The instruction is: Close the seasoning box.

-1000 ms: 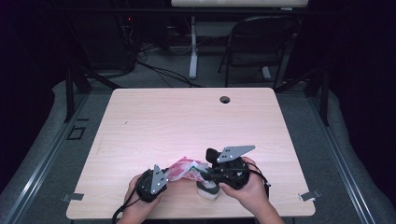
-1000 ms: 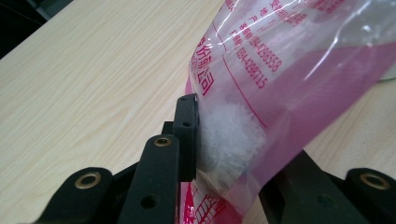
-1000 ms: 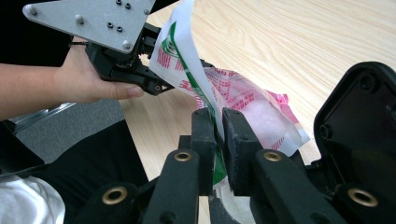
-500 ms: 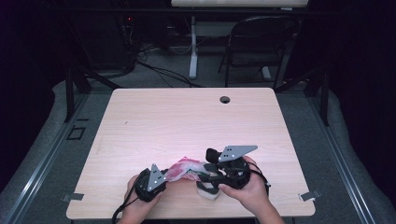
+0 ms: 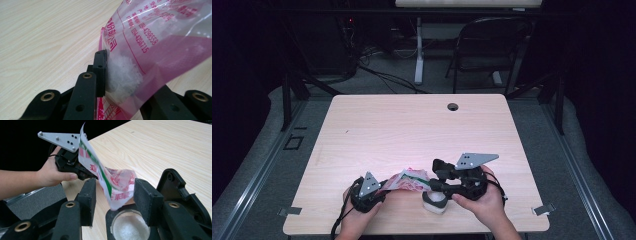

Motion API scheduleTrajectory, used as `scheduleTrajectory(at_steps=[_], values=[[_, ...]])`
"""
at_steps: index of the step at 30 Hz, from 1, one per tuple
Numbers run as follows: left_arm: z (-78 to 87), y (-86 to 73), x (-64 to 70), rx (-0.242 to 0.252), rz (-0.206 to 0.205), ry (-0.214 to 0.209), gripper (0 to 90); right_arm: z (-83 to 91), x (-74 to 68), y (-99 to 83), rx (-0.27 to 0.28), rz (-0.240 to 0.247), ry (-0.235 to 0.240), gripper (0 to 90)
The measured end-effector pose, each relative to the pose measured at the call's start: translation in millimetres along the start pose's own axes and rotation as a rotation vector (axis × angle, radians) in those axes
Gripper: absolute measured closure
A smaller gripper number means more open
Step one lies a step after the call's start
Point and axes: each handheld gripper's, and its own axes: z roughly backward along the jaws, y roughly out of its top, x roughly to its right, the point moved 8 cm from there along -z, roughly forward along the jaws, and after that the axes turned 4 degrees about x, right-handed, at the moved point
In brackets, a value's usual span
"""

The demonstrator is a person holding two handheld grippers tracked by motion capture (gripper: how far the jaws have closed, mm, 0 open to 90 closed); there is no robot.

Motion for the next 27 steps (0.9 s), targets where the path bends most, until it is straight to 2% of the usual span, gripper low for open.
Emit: scheduleTrajectory(at_steps=[11, 18, 23, 27], values=[[-0.6, -1.6, -4.6, 0.013, 0.050, -0.017, 75.5, 2.6, 3.1, 1.0, 0.013, -0.007, -0.009, 53.0], [-0.8, -4.8, -9.8, 0.026, 0.143, -0.046, 75.6, 4.7, 5.2, 1.9, 0.026, -0.018, -0.016, 53.1], [-1.7, -8.2, -13.5, 0.037, 0.229, -0.067, 75.6, 5.0, 5.8, 1.4, 0.021, -0.017, -0.014, 53.0], [-2.3, -9.6, -15.5, 0.044, 0.265, -0.078, 75.7, 5.0, 6.4, 1.2, 0.021, -0.019, -0.016, 53.1]])
